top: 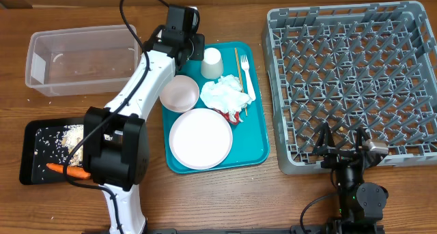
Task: Sort waste into correct bins and load items into the dishwasher rack
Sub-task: 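Return the emptied bowl to the teal tray and release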
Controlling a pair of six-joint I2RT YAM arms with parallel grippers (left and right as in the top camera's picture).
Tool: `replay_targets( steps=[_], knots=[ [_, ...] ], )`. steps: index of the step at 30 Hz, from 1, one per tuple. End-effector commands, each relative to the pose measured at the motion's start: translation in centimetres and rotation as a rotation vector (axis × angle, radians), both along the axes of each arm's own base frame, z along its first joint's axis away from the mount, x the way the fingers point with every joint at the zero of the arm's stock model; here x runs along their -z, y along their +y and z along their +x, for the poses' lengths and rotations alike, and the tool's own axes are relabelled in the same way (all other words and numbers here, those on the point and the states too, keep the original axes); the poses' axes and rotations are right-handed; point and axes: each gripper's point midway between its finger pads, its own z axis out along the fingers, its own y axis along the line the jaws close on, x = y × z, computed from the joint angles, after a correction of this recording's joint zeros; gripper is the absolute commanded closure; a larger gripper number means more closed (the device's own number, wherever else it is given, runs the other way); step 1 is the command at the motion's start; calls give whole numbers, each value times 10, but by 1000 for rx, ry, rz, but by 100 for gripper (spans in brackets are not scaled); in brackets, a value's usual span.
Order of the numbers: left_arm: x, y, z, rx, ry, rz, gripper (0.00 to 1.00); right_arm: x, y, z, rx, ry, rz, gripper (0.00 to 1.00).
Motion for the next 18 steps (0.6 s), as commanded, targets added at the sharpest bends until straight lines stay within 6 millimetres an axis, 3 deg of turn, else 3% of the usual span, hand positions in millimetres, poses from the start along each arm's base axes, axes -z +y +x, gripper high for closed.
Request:
replay_targets(
  steps=[1,4,7,9,12,15,18],
  knots=[
    [18,1,-4,-13,50,22,87,2,-1,0,2,-3,-6,0],
    [24,2,-9,-13,77,30,80,2,-1,0,2,-3,-6,0],
    [24,2,-9,-12,80,31,58,2,-1,0,2,-3,-6,0],
    [16,2,-9,-10,73,25,58,2,-1,0,2,-3,-6,0],
    [-11,1,-8,-10,43,16,59,2,-1,0,2,-3,-6,0],
    [-61,0,-12,-1,4,-7,43,2,-1,0,2,-3,-6,0],
    [-88,-13,-27,79,18,-66,34,2,-1,0,2,-3,-6,0]
  ],
)
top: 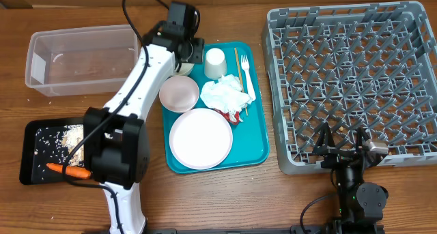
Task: Sort waste into correct bins and load items into the dishwasher rack
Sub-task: 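Return the emptied bowl to the teal tray and release, then grasp the crumpled napkins with the left gripper and lift them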
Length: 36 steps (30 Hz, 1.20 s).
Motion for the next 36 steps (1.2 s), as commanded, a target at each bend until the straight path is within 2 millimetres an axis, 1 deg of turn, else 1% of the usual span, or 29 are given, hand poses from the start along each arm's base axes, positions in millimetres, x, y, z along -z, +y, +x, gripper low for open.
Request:
replay_targets(
  steps=[1,3,4,5,6,7,8,9,10,12,15,16,18,20,22,25,26,27,29,33,36],
  knots=[
    [-88,-28,-16,136,-92,-139,33,2,-1,0,2,-4,-7,0],
    [-97,-48,-35,249,-53,-209,28,2,-1,0,2,-4,-7,0],
    [-96,-60,-48,314,-16,-243,23,2,-1,0,2,-4,-7,0],
    [-93,-65,-56,336,13,-252,21,2,-1,0,2,-4,-7,0],
    [-76,-72,-75,353,103,-233,18,2,-1,0,2,-4,-7,0],
    [-70,-76,-83,360,139,-224,17,2,-1,0,2,-4,-7,0],
    [-57,-84,-97,379,202,-210,11,2,-1,0,2,-4,-7,0],
    [-51,-90,-104,392,231,-203,2,2,-1,0,2,-4,-7,0],
    [-43,-98,-112,411,259,-194,0,2,-1,0,2,-4,-7,0],
    [-30,-105,-117,394,284,-156,0,2,-1,0,2,-4,-7,0],
    [-12,-99,-117,185,323,-82,0,2,-1,0,2,-4,-7,0],
    [-8,-98,-118,124,340,-80,0,2,-1,0,2,-4,-7,0],
    [-3,-100,-118,58,357,-93,0,2,-1,0,2,-4,-7,0],
    [8,-102,-117,-11,384,-112,0,2,-1,0,2,-4,-7,0],
    [32,-105,-118,-81,451,-121,0,2,-1,0,2,-4,-7,0],
    [57,-118,-129,-65,557,-170,0,2,-1,0,2,-4,-7,0],
    [66,-121,-131,-61,585,-178,0,2,-1,0,2,-4,-7,0],
    [70,-122,-130,-62,588,-173,0,2,-1,0,2,-4,-7,0],
    [77,-124,-126,-60,581,-178,0,2,-1,0,2,-4,-7,0],
    [82,-126,-123,-59,575,-180,1,2,-1,0,2,-4,-7,0],
    [87,-126,-123,-61,585,-175,9,2,-1,0,2,-4,-7,0]
  ],
)
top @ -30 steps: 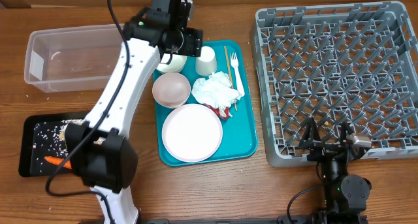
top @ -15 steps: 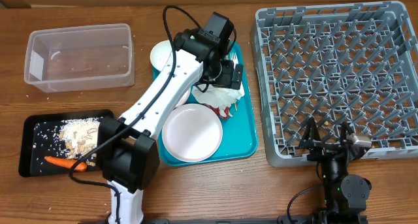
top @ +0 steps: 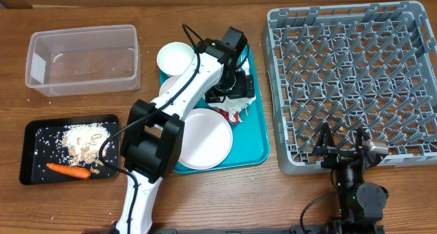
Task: Sort waste into correct bins and load items into the dishwasher rack
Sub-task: 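Grasp the crumpled napkins with the left gripper and lift them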
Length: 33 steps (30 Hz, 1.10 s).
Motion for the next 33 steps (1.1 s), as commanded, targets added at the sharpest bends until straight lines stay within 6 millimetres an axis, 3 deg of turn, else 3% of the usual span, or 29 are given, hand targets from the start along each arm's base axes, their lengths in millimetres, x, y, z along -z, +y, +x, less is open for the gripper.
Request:
replay_targets(
  steps=[1,3,4,7,11,15,16,20,23,27,33],
  knots=[
    [14,-2,-5,-8,40,3,15,2,-1,0,1,-3,-6,0],
    [16,-2,-5,-8,44,5,25,2,-1,0,1,-3,-6,0],
    [17,-2,-5,-7,44,6,41,2,-1,0,1,-3,-6,0],
    [17,-1,-5,-7,43,7,52,2,-1,0,1,-3,-6,0],
    [18,2,-3,9,29,27,59,2,-1,0,1,-3,-6,0],
    [21,4,-2,24,24,39,93,2,-1,0,1,-3,-6,0],
    [21,3,-2,24,24,37,96,2,-1,0,1,-3,-6,0],
    [16,-1,-8,33,49,11,96,2,-1,0,1,-3,-6,0],
    [1,-11,-14,81,76,-58,96,2,-1,0,1,-3,-6,0],
    [-32,-16,-12,96,63,-89,96,2,-1,0,1,-3,-6,0],
    [-102,-25,7,143,-72,-142,96,2,-1,0,1,-3,-6,0]
  ],
)
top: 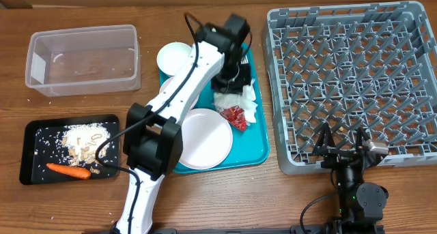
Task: Sort waste into correct bins and load items into the dishwasher rack
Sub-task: 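Grasp the crumpled napkins with the left gripper and lift them, then carry the napkins left and release them into the clear plastic bin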
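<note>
My left gripper [231,76] hangs over the teal tray [256,149], right above a crumpled white napkin [240,97] that bunches up under it. The fingers are hidden from above, but they seem shut on the napkin. A red wrapper [235,117] lies bare just in front of the napkin. On the tray's near half rests a white plate [203,140], and a white bowl [174,56] sits at its far left corner. The grey dishwasher rack [351,77] holds nothing. My right gripper [343,140] is parked open at the rack's front edge.
A clear plastic bin [82,60] stands at the far left. In front of it, a black tray [34,167] holds food scraps and a carrot [68,170]. My left arm crosses the tray's left side and hides whatever lies beneath it.
My left wrist has shifted slightly toward the far edge. The napkin now bunches under the gripper and the red wrapper shows more fully. The right arm has not moved.
At first my left gripper was at the tray's far left corner beside the cup, and it stayed there at the second moment. Then it was over the napkin in the tray's middle. Now the napkin is gathered beneath it.
</note>
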Controlling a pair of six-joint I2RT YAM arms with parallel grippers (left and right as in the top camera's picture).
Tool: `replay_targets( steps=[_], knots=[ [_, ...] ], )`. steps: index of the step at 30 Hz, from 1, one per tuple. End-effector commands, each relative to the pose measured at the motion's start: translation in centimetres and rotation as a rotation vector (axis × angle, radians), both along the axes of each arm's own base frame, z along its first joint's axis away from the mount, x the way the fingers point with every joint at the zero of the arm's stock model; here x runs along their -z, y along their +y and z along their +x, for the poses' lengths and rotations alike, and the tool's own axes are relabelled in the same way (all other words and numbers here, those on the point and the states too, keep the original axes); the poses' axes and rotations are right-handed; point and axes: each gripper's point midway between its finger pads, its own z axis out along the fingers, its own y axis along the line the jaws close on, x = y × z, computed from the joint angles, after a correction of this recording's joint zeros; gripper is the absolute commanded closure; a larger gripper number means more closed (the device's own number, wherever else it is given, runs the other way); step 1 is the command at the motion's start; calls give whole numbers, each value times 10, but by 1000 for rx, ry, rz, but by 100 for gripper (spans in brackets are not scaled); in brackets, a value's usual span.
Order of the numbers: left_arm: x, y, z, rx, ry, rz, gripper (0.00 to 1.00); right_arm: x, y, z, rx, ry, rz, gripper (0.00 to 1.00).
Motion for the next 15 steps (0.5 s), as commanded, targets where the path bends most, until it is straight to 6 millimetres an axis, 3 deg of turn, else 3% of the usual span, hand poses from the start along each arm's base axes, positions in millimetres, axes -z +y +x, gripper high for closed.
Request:
replay_targets(
  steps=[1,4,8,12,13,15],
  knots=[
    [-49,-8,13,48,-109,-68,96,2,-1,0,2,-4,-7,0],
    [-78,-1,22,24,-158,-92,96,2,-1,0,2,-4,-7,0],
    [-99,25,35,-36,-185,-97,96,2,-1,0,2,-4,-7,0],
    [-110,94,54,-175,-199,-16,96,2,-1,0,2,-4,-7,0],
    [-113,125,60,-246,-192,13,96,2,-1,0,2,-4,-7,0],
    [-115,169,66,-344,-180,50,96,2,-1,0,2,-4,-7,0]
  ],
)
